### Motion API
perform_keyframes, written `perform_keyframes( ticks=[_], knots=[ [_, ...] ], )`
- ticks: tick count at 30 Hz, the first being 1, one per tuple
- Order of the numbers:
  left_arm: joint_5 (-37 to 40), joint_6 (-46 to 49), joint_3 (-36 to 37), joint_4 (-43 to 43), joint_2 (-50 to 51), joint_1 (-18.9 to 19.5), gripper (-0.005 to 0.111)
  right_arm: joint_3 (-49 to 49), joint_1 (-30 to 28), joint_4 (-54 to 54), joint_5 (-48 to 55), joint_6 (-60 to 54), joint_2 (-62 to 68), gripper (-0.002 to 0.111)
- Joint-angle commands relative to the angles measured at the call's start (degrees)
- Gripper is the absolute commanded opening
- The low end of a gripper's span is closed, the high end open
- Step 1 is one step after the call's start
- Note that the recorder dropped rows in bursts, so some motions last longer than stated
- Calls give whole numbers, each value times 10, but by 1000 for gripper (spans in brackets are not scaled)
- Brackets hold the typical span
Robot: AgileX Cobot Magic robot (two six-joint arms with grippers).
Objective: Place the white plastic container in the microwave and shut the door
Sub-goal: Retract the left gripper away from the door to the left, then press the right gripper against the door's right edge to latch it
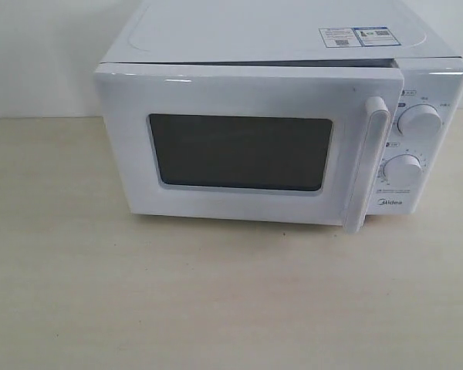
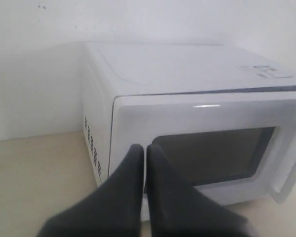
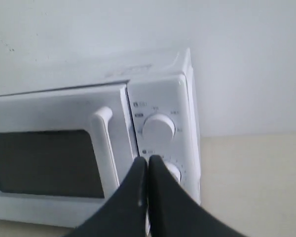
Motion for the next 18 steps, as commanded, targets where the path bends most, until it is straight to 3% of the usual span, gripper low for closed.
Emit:
perform_keyframes(
  ticks=[1,6,9,13,16,18],
  knots=[
    [1,-5,2,-1,53,0,4,-111,4,15,76,-84,73,0],
    [9,-5,-37,-1,133,0,4,-227,18,94,205,-235,219,0],
    [30,-5,-77,-1,180,0,4,-258,18,195,170,-255,308,0],
    [30,-5,-113,-1,218,0,4,-270,18,318,25,-247,406,0],
    [29,-5,-113,-1,218,0,4,-270,18,389,46,-217,464,0],
    [29,-5,-113,-1,218,0,4,-270,20,435,76,-279,506,0]
  ],
)
